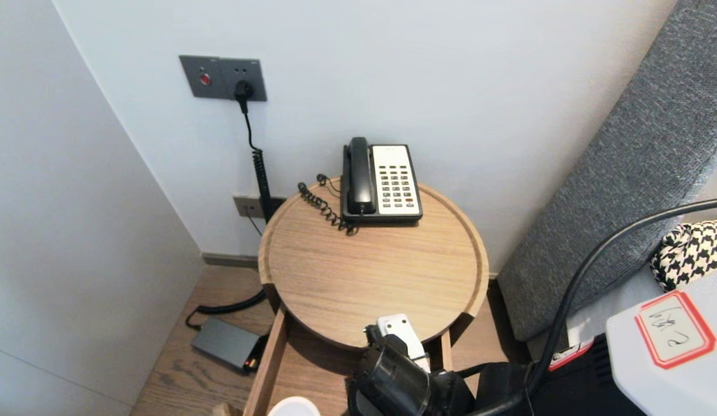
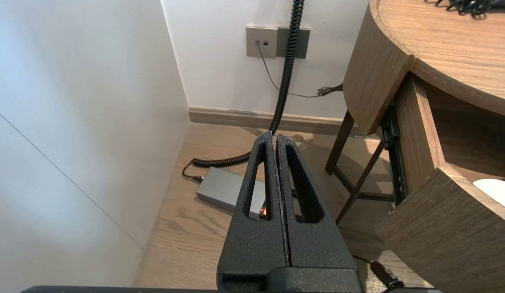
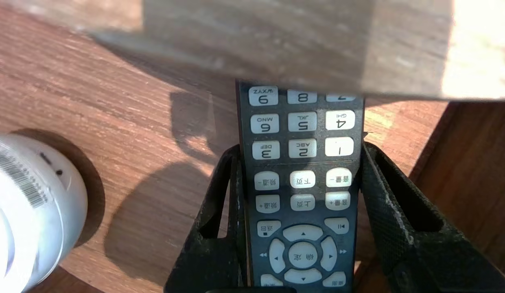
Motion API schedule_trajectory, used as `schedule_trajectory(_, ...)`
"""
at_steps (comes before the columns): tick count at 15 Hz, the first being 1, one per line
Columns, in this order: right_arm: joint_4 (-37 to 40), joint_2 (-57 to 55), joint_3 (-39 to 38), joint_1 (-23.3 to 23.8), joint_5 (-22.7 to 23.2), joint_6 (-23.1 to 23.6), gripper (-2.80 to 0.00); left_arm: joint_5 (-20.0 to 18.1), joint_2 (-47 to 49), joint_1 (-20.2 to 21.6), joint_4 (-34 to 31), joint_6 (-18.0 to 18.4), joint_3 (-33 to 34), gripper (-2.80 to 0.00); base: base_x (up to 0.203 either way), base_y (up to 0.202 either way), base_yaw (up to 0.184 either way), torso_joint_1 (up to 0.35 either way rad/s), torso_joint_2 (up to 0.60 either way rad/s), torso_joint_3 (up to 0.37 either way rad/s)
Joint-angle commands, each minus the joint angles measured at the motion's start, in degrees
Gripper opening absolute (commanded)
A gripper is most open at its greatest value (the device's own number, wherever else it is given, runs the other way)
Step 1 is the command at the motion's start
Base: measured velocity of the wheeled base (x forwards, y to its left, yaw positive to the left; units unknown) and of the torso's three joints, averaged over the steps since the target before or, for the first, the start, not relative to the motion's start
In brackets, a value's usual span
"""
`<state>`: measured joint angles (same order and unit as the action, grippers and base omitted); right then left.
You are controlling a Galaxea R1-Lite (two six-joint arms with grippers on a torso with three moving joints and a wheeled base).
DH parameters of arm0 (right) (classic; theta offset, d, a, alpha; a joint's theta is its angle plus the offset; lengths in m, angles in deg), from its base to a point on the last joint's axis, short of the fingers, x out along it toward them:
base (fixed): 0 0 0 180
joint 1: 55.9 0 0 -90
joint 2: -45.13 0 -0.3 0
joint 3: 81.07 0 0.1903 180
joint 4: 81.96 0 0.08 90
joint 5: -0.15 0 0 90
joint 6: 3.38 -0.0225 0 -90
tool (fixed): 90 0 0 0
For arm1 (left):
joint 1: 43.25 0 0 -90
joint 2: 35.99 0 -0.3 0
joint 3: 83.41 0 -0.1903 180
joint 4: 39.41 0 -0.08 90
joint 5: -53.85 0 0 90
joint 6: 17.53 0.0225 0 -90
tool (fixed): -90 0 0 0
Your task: Put the remote controls on the table in the drawer one by one
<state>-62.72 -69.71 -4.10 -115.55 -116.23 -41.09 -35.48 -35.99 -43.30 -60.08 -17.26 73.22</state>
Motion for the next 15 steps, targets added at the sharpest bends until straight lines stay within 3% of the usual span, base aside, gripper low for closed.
schedule_trajectory(1, 0.2, -1.4, 0.7, 0.0, 0.1, -0.8, -2.8, 0.0, -0.1, 0.0, 0.0, 0.0, 0.6, -2.8, 0.0, 0.0, 0.0, 0.0, 0.0, 0.0)
schedule_trajectory(5, 0.6, -1.4, 2.3, 0.1, 0.3, -3.3, -2.8, 0.0, -0.1, 0.0, 0.0, 0.0, 0.5, -2.8, 0.0, 0.0, 0.0, 0.0, 0.0, 0.0)
schedule_trajectory(9, 7.3, -1.4, 6.3, 0.7, 4.5, -9.4, -2.8, 0.0, -0.1, 0.0, 0.0, 0.0, 0.5, -2.8, 0.0, 0.0, 0.0, 0.0, 0.0, 0.0)
schedule_trajectory(15, 8.6, -2.2, 8.5, 1.9, 4.5, -12.9, -2.8, 0.0, -0.1, 0.0, 0.0, 0.0, 0.7, -2.8, 0.0, 0.0, 0.0, 0.0, 0.0, 0.0)
